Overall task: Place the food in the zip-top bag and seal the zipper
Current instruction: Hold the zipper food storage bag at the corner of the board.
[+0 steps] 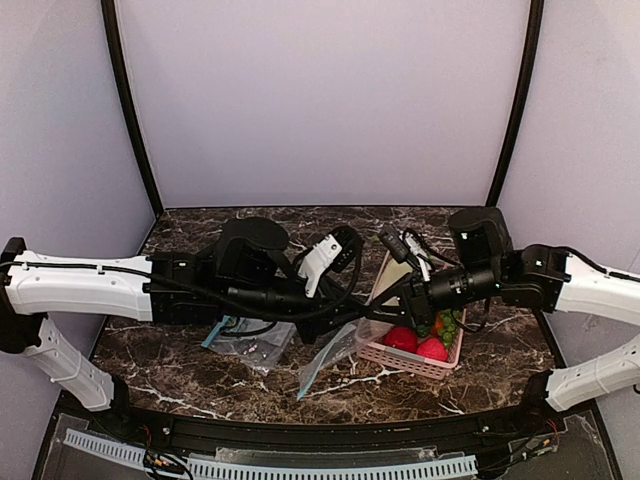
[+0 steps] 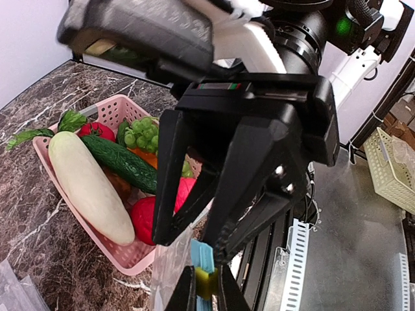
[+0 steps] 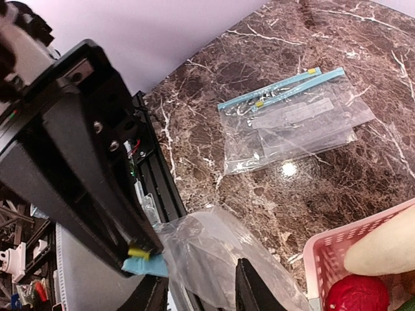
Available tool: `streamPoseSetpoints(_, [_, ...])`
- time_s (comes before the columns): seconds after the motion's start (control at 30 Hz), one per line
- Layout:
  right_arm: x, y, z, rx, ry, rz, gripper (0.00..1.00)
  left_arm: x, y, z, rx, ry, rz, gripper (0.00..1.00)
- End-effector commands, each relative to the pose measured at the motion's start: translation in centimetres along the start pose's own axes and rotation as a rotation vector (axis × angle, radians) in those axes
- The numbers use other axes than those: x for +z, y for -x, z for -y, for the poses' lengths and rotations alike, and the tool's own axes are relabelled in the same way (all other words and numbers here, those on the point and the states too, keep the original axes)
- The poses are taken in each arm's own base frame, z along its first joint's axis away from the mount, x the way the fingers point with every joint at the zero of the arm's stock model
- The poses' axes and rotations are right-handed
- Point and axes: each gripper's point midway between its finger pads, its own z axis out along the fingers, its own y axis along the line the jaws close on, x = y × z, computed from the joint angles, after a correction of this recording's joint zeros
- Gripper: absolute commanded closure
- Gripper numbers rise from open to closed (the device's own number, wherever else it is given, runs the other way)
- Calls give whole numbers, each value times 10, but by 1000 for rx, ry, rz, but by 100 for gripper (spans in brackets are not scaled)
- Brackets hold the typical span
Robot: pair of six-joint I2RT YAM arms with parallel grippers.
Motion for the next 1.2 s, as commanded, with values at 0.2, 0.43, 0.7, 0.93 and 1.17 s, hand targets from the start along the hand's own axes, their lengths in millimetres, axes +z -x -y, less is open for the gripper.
streamPoseSetpoints(0.2, [-45,5,-57,-157,221,114,58,-13,-16,21,-142,-207,-102,99])
streamPoseSetpoints(0.43, [-48,0,-68,-164,288,90,64,-18,-18,43,-191,-391,-124,99])
streamPoseSetpoints(0.7, [-37,-1,-72,-181,336,53,67,-24,-19,62,-217,-524,-136,99])
streamPoseSetpoints(0.93, [-30,-8,-81,-182,409,19,69,-22,-17,58,-223,-517,-124,99])
streamPoseSetpoints(1.17, [-28,-11,-84,-177,433,13,76,-24,-13,55,-226,-515,-108,99])
